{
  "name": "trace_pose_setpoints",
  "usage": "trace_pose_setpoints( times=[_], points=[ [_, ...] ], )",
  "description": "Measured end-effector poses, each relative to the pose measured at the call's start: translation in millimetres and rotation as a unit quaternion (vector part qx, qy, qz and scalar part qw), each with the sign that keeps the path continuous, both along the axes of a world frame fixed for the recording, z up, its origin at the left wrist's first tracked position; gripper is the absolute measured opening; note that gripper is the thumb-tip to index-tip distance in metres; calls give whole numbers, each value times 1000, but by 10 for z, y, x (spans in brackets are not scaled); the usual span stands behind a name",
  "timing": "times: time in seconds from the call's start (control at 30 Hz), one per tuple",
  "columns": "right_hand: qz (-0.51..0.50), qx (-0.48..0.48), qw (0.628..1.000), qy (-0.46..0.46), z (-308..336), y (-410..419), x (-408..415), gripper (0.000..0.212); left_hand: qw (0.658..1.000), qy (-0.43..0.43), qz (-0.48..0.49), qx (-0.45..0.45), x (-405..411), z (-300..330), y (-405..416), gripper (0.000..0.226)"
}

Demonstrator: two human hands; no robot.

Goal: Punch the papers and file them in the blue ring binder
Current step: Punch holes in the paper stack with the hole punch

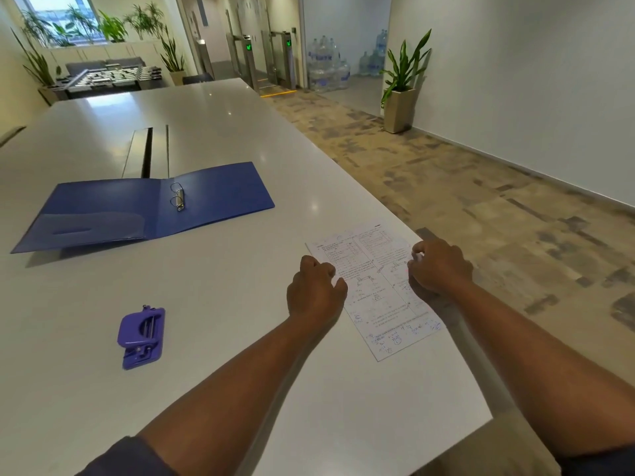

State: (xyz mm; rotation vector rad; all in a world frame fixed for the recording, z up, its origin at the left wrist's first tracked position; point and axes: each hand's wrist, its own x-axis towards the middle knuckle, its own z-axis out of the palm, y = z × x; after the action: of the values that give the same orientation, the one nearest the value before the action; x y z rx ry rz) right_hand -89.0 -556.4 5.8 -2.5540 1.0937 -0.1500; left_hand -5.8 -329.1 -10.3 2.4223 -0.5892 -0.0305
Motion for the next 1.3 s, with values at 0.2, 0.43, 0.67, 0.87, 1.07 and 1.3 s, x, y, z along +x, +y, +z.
trace_pose_setpoints(
  times=[0.2,0.43,0.67,0.87,1.07,1.3],
  points=[
    [45,-11,986,-160,31,467,109,26,995,-4,15,-94,26,34,320,27],
    [187,82,963,-175,62,1443,537,26,989,-115,94,-5,229,173,1115,21],
    [328,150,925,-122,61,2493,874,42,963,-130,227,68,388,197,2045,26],
    [434,148,887,-52,-1,3176,1081,80,942,25,319,-103,566,220,2634,30],
    [476,142,868,-20,-131,3534,1268,103,920,150,288,-219,615,188,2976,26],
    [503,103,855,-68,-219,3766,1405,92,900,187,252,-302,609,197,3176,9]
  ],
)
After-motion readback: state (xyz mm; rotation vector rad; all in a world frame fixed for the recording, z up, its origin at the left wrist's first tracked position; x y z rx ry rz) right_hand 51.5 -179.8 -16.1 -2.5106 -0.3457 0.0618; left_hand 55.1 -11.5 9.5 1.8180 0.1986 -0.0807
